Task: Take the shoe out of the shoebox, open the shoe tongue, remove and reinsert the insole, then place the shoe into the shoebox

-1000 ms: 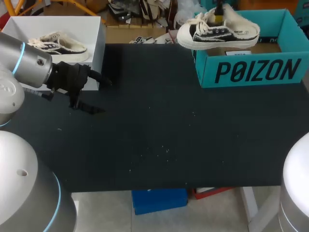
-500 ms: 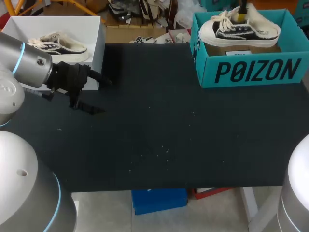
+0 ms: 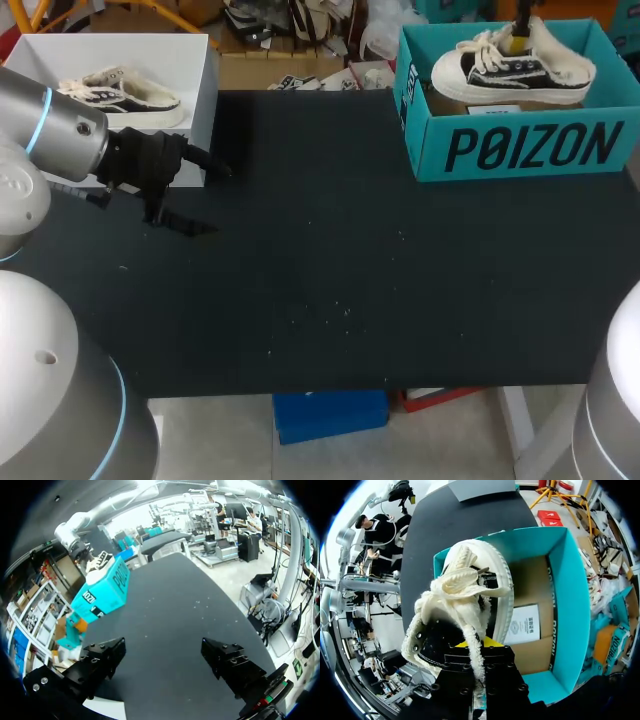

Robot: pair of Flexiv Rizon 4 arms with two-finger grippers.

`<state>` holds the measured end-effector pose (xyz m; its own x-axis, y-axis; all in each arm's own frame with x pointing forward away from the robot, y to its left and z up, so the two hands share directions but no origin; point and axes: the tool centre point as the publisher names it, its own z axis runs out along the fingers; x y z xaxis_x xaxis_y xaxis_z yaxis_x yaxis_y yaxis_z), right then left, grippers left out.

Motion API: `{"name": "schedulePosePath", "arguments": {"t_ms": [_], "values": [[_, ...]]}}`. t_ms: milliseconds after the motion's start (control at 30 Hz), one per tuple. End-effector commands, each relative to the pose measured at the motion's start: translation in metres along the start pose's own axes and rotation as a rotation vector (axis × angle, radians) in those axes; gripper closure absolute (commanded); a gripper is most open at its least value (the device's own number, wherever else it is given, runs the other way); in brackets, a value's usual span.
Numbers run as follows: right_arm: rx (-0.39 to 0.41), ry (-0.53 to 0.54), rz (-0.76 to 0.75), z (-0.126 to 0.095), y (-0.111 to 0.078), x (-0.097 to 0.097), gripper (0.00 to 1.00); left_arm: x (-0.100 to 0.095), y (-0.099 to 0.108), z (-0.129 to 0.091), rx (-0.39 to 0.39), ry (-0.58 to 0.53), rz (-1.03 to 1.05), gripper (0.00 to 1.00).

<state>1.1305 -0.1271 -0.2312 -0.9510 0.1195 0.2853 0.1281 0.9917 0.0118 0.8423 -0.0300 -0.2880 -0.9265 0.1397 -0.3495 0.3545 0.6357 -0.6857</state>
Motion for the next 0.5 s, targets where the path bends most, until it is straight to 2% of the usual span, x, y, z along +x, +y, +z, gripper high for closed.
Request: {"name": "schedulePosePath", "arguments": {"t_ms": [33, 333, 500], "values": [[0.001, 0.087, -0.005, 0.005, -0.003, -0.013, 1.00, 0.000, 0.000, 0.000, -0.002, -0.001, 0.001, 0.00], [-0.002, 0.106, -0.020, 0.011, -0.010, -0.028, 1.00, 0.000, 0.000, 0.000, -0.002, -0.001, 0.001, 0.00], [0.001, 0.132, -0.017, 0.023, -0.014, -0.034, 1.00, 0.000, 0.000, 0.000, -0.002, -0.001, 0.001, 0.00]]}}
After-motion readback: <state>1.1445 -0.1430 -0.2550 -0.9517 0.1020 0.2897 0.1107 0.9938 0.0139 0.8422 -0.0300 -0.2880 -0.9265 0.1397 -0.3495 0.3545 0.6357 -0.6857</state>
